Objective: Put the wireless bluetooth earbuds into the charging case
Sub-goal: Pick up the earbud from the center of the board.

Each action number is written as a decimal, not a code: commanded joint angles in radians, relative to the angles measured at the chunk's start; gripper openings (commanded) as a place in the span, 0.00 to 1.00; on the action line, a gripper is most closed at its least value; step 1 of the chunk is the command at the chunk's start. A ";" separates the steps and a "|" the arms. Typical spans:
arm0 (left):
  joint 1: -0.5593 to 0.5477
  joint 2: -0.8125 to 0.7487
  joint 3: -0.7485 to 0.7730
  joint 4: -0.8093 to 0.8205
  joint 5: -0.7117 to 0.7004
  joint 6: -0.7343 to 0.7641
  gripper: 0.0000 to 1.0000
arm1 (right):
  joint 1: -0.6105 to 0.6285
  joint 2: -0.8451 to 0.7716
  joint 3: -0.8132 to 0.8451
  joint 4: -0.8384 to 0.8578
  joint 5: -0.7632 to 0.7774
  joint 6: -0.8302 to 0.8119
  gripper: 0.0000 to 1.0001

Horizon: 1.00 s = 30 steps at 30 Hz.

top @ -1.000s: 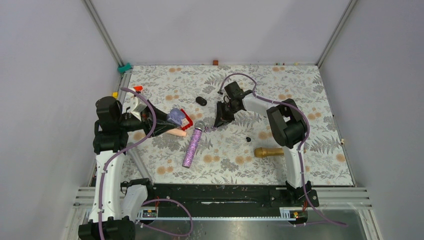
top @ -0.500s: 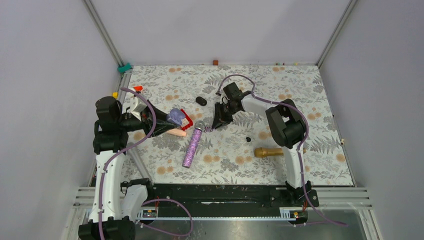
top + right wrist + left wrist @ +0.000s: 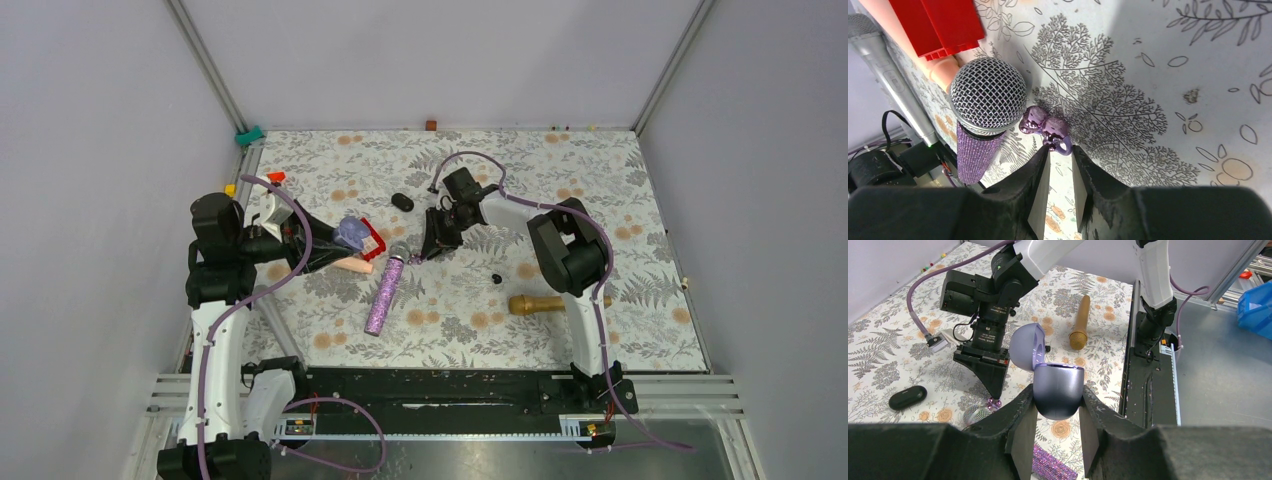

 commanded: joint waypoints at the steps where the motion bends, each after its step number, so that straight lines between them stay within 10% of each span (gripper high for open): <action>1: 0.007 -0.010 0.011 0.016 0.049 0.014 0.00 | 0.009 -0.012 -0.012 0.050 -0.056 0.008 0.31; 30: 0.010 -0.012 0.010 0.016 0.056 0.015 0.00 | -0.007 -0.090 -0.129 0.256 -0.114 0.116 0.29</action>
